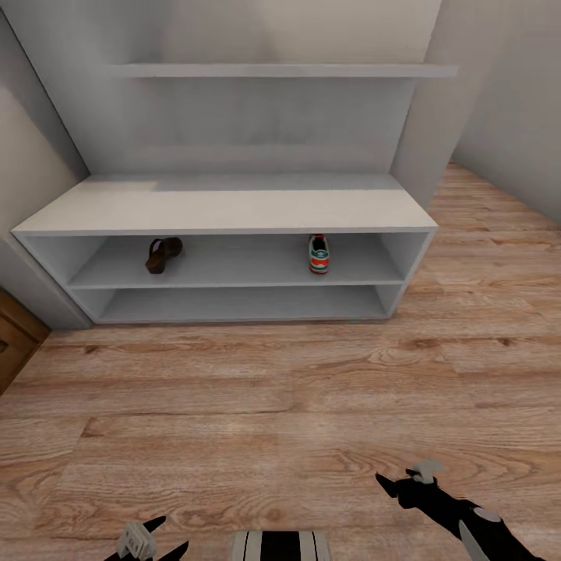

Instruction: Pick up the two gym shoes and the two sandals from the corridor floor and place them onto the hallstand (shoe rack) in the corridor, making sure they are on the rack and not on the floor. Arrange them so the two gym shoes are next to each other and the two sandals are next to each other.

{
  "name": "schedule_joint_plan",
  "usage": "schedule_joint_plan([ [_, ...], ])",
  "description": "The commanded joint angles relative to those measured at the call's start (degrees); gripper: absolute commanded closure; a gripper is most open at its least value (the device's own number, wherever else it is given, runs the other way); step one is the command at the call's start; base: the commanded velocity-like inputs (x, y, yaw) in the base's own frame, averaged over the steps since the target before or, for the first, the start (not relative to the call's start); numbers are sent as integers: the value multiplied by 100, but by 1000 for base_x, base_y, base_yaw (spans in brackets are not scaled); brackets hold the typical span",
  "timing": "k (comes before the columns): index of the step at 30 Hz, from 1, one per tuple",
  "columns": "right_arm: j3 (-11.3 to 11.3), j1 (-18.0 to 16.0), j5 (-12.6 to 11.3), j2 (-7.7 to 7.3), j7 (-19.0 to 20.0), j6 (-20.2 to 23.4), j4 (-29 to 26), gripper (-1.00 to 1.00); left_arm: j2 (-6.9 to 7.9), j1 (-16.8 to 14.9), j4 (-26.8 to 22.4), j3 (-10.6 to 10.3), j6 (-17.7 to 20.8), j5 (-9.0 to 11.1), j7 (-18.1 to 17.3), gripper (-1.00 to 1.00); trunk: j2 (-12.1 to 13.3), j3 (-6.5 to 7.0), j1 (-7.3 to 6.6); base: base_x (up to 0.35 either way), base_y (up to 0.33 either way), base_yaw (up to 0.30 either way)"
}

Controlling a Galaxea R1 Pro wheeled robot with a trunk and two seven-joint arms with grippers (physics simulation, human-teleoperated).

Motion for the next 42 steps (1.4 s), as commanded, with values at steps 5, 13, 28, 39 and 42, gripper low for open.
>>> schedule_joint_plan([
  [5,-42,4,-38,-56,223,-426,452,-100,-6,0,-3,89,-35,-54,-9,-100,-1,-4,-1,0,0,0],
  [13,-49,6,-34,-70,238,-824,755,-100,-26,1,-3,615,-70,-59,-19,-100,-1,-4,-1,0,0,0],
  [28,-49,6,-41,-71,63,-857,1114,-100,-28,2,-8,693,-40,-58,-13,-100,0,19,-4,0,0,-96],
  [39,-54,6,-46,-71,-86,-859,1272,-100,-31,2,-4,693,-38,-58,-13,-100,15,262,-32,0,0,-293],
  [42,-57,6,-49,-71,-109,-859,1312,-100,-32,2,-4,693,-38,-58,-13,-100,19,329,-40,0,0,-300],
])
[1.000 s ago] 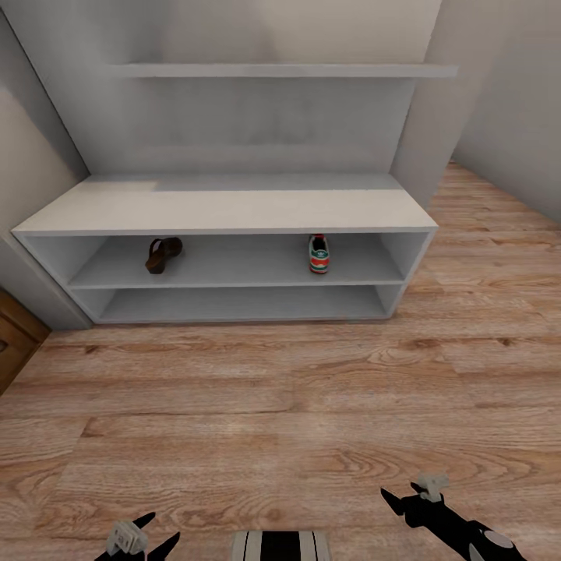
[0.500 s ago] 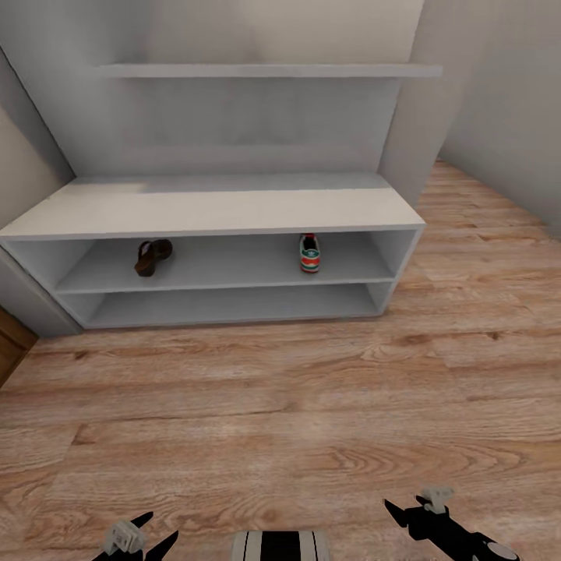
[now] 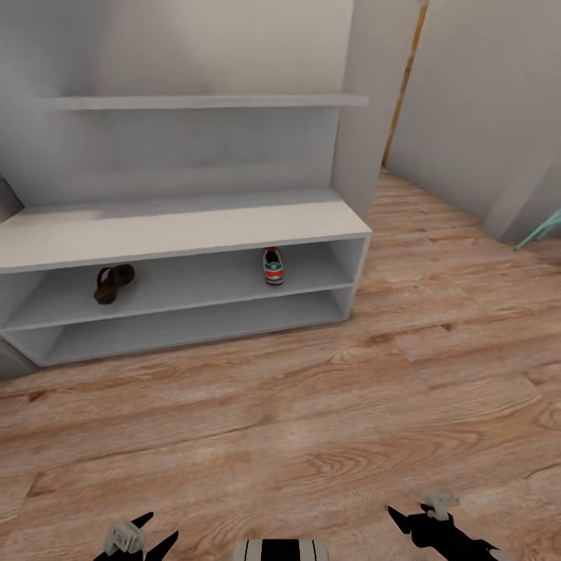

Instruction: Pick up the two gym shoes and the two sandals from the corridor floor and place them onto the hallstand (shoe rack) in the corridor, making sure they are on the rack and not on the floor. Arrange them so the two gym shoes are next to each other and the two sandals are next to each other.

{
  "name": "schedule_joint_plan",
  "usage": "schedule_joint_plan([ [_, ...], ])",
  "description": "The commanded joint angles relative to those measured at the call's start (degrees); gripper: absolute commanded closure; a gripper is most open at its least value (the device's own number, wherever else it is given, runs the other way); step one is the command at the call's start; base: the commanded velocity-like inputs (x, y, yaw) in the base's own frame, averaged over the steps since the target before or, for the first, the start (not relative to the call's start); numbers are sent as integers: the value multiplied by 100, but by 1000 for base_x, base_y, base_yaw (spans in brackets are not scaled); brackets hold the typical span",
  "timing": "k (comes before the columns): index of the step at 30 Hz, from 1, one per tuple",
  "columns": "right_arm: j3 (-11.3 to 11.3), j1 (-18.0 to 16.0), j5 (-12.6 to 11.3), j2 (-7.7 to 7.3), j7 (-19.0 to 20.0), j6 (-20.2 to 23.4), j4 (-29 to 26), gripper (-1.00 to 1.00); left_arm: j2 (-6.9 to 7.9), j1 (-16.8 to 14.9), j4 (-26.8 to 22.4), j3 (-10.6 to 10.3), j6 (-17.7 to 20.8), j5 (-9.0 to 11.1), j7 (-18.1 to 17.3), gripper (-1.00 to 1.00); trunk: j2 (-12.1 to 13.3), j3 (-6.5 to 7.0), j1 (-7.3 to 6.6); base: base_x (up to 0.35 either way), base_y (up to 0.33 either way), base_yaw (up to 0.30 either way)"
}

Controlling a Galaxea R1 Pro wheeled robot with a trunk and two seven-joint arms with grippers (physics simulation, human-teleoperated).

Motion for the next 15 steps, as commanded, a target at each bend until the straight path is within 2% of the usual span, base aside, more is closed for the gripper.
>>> schedule_joint_plan([
  [1,-32,-5,-21,2,44,2,13,-100,-6,-4,-4,41,-30,-60,-26,-100,0,19,-3,0,0,-300],
  [10,-44,-5,-23,-1,36,2,28,-100,3,-4,-4,41,-30,-59,-25,-100,12,227,-27,0,0,-300],
  [15,-134,-5,-23,-5,35,-9,47,-100,-3,-4,-4,41,-30,-58,-24,-100,19,347,-40,0,0,-300],
])
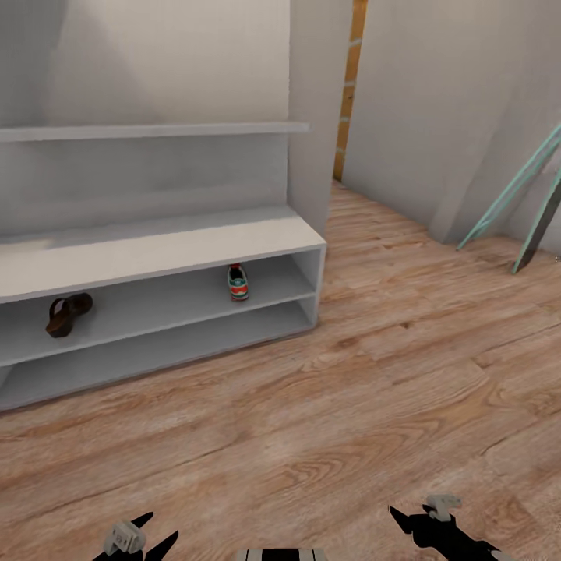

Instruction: Pick up the two gym shoes and the two sandals from the corridor floor and place them onto the hallstand (shoe rack) in the corridor, making sure they are on the rack and not on the floor. Arrange them so the two gym shoes are next to each other and the two sandals are next to each other.

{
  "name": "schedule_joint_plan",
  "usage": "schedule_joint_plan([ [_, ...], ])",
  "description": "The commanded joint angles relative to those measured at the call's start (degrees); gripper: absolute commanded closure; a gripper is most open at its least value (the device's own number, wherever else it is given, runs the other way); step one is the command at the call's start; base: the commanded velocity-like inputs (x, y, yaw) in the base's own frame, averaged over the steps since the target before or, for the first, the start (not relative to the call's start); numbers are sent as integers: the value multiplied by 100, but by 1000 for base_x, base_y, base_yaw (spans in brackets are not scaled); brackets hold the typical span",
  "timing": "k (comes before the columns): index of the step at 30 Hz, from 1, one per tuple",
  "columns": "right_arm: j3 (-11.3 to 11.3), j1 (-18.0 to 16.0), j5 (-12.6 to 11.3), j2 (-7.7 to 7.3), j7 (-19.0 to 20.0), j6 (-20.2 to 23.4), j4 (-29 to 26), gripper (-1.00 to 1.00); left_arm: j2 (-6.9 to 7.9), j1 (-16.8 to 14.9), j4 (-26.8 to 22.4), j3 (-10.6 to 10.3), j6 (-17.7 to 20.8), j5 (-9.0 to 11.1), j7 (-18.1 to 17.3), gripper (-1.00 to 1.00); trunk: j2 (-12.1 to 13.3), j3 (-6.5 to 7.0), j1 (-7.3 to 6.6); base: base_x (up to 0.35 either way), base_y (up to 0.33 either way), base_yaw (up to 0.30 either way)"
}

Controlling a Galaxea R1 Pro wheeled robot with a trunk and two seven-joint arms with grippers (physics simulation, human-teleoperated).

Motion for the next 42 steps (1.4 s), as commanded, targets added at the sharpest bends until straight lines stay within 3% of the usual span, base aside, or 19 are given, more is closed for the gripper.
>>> schedule_joint_plan([
  [1,-67,-5,-21,2,47,-1,20,-100,-6,-4,-4,41,-29,-61,-26,-100,0,21,-3,0,0,-300],
  [3,-143,-5,-20,1,48,-9,41,-100,-11,-4,-4,41,-29,-61,-25,-100,3,69,-9,0,0,-300],
  [4,-298,-5,-19,1,50,-17,63,-100,-12,-4,-4,41,-29,-62,-24,-100,4,93,-11,0,0,-300],
  [9,-448,-5,-18,5,51,-20,76,-100,-14,-4,-4,41,-29,-62,-20,-100,205,186,-121,0,0,-300],
  [32,-478,-5,-18,18,51,-23,87,-100,-19,-4,-4,50,-29,-61,-19,-100,1127,600,-626,0,0,-300],
  [42,-478,-5,-18,18,51,-23,111,-100,-37,-4,-4,47,-56,-59,-19,-100,1127,600,-626,0,0,-300],
])
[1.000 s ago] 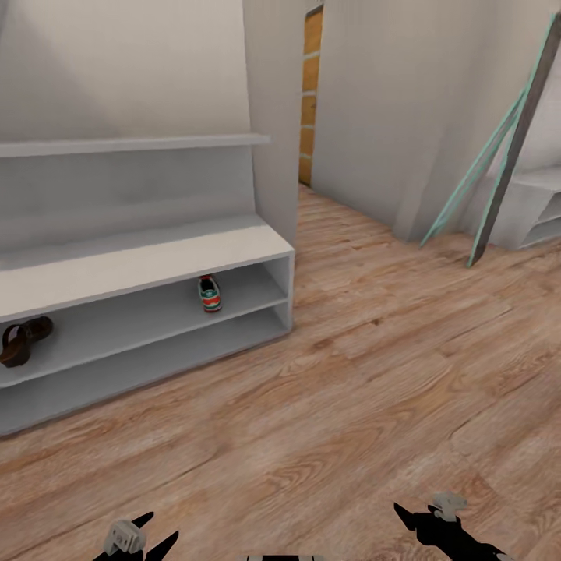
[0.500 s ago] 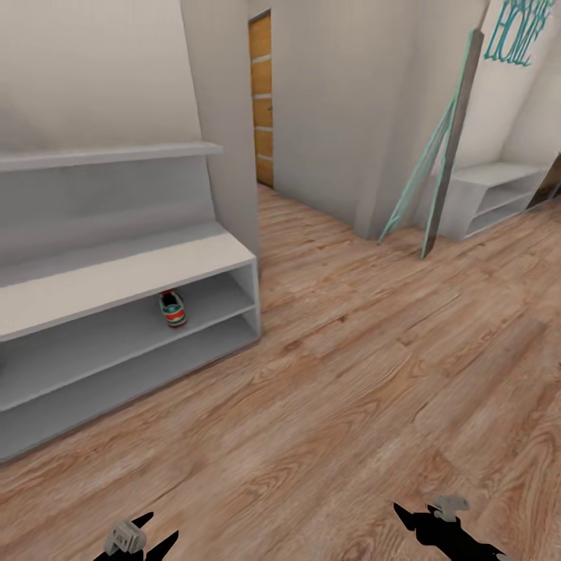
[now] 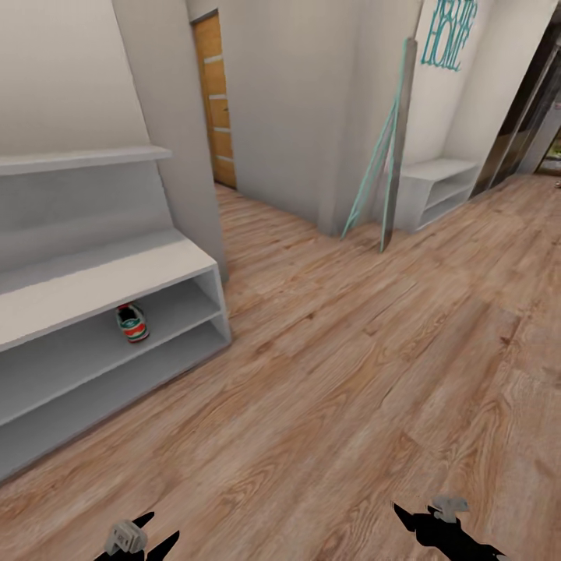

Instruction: Pick up the two gym shoes and the two sandals from the corridor floor and place them onto the hallstand (shoe rack) in the corridor, making sure they are on the rack and not on the floor. Arrange them so the two gym shoes are next to each other and the two sandals are next to each other.

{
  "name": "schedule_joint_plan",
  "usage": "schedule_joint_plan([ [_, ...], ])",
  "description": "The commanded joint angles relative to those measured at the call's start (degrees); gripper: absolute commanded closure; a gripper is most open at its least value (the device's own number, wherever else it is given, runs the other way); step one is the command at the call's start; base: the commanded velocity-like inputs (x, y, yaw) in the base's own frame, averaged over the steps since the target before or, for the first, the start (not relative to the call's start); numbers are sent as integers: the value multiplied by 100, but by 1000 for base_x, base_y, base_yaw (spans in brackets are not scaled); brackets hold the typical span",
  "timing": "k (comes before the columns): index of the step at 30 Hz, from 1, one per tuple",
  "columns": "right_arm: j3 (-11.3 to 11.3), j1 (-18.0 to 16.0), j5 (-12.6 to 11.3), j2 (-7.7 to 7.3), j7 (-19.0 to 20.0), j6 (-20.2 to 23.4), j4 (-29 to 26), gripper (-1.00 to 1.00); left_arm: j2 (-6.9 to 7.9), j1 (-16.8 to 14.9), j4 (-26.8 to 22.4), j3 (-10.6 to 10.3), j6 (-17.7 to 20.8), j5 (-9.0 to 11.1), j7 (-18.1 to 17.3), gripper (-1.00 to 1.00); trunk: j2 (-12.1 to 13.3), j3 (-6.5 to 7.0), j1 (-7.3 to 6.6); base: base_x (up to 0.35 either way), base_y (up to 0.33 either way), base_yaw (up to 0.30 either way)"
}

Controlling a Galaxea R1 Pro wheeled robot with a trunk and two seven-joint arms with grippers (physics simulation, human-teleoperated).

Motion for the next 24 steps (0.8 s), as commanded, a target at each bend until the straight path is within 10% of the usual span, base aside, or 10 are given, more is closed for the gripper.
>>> schedule_joint_plan([
  [1,-7,-6,-48,-1,37,0,12,-100,-6,-4,-5,42,-29,-61,-26,-100,-2,-4,-1,0,0,-300],
  [24,-7,-6,-48,-1,29,-121,36,-100,-44,-4,3,45,-62,-46,835,-100,-2,-4,-1,0,0,-300],
])
